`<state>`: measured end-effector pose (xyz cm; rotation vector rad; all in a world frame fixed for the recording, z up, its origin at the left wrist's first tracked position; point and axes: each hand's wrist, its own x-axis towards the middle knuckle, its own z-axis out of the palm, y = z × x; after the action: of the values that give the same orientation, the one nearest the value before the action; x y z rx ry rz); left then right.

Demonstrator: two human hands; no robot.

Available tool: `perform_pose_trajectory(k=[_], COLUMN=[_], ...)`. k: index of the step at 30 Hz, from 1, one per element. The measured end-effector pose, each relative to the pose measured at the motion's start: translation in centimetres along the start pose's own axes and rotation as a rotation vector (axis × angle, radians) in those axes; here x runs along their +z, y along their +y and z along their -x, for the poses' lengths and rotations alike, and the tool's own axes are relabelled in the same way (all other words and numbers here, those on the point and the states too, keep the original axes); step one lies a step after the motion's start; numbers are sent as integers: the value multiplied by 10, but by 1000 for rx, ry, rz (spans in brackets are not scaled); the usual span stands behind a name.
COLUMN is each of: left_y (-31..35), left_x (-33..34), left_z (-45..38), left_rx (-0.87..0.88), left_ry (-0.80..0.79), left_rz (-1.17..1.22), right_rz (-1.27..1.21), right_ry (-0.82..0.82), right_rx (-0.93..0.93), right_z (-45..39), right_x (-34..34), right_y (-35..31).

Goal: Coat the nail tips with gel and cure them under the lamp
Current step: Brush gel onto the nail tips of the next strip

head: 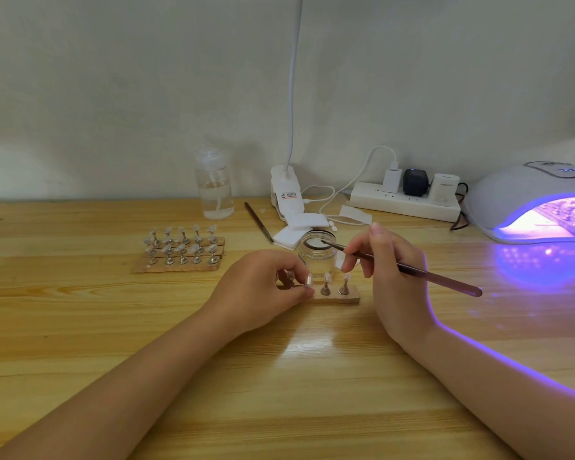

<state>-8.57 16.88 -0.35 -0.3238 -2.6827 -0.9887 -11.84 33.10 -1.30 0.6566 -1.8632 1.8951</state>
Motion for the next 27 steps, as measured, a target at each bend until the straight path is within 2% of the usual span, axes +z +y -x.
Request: perform_pose_trajectory(k=[6,9,15,27], left_y=[1,1,1,-5], left_x=[4,4,3,5], left_z=[3,4,5,3], left_rx=[156,206,122,84], left_ry=[57,195,411,466], left_rz=[121,199,393,356], right_rz=[-4,-1,-11,-20], right_ry=[-4,-1,3,28], right_rx=[1,5,22,38], right_z=[0,0,0,0], right_x=[0,-1,-1,-1], right_y=[-1,-1,-1,-3])
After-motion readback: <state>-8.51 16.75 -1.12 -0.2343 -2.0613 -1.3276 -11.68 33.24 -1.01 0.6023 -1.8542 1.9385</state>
